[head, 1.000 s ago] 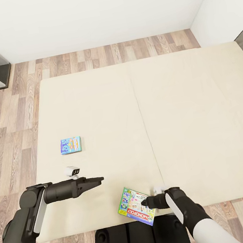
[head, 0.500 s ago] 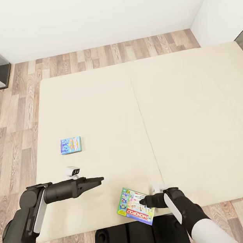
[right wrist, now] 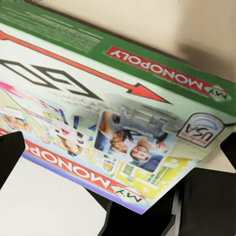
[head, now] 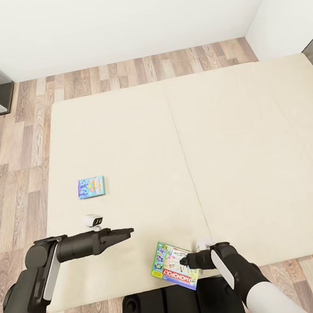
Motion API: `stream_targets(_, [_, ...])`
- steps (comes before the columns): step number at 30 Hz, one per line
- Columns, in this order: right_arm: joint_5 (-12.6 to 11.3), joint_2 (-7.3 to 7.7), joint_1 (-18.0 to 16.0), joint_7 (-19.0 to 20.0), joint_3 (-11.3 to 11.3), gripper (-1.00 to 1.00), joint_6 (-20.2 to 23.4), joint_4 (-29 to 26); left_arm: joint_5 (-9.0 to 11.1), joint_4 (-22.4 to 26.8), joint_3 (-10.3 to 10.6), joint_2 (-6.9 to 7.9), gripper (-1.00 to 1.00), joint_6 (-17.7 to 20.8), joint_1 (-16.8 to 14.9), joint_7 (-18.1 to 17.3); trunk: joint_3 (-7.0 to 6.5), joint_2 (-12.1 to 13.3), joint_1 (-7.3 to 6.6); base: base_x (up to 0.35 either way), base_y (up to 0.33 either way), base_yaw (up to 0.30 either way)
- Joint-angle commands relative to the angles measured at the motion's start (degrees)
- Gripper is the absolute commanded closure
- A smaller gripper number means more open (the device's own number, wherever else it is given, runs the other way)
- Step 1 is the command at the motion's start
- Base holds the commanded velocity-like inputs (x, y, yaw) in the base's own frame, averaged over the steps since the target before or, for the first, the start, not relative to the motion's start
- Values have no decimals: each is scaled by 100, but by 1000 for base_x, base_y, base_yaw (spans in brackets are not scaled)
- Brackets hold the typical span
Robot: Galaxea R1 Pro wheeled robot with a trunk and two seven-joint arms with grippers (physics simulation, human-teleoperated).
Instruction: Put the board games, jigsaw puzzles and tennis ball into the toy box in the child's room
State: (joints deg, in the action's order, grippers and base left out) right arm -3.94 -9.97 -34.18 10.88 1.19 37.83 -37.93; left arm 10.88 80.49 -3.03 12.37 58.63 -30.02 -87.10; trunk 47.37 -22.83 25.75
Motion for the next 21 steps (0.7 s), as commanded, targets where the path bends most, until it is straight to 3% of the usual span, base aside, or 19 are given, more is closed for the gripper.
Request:
stream_targets(1, [-41, -3, -1, -7, 13, -100, 26, -9, 2, 1, 1, 2, -100, 61, -1, -18, 6, -9, 3, 0, 0, 0])
stream_targets(21, [-107, -3, -148, 2, 22, -100, 14, -56, -2, 1, 1, 2, -100, 57, -3, -11, 6, -9, 3, 0, 0, 0])
